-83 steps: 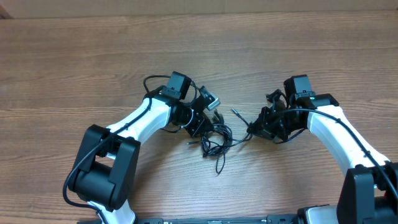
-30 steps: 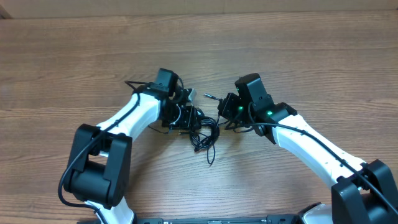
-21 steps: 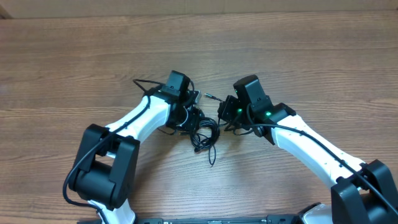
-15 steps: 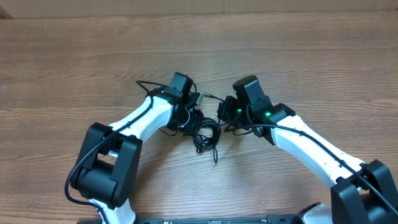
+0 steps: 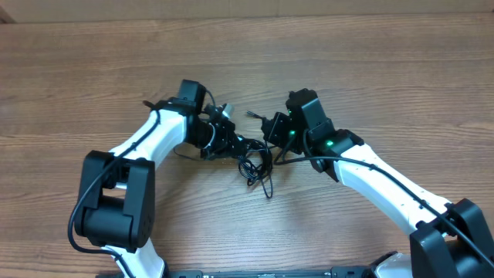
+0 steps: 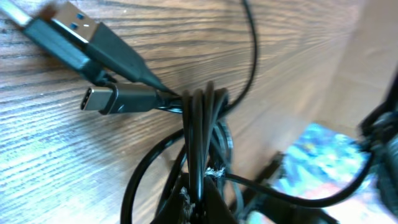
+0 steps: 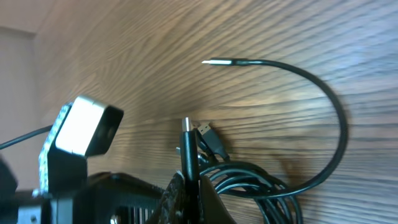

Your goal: Untangle cables

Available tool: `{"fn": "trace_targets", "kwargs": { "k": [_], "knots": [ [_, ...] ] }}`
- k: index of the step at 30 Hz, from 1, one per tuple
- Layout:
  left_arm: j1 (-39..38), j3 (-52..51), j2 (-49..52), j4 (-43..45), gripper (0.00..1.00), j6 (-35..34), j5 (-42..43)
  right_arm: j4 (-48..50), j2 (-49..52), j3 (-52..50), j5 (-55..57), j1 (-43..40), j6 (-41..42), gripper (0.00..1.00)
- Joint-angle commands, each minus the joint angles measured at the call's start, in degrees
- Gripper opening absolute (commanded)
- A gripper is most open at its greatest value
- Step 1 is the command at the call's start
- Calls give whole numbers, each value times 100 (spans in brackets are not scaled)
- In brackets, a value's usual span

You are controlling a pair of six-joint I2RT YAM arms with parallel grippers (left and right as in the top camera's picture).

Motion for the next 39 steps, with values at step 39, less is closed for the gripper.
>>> {"fn": "trace_targets", "kwargs": {
  "k": [39],
  "knots": [
    [-599, 133, 81, 179, 43, 424, -1681, -1818, 393, -9, -2175, -1084, -1985, 34]
  ]
}}
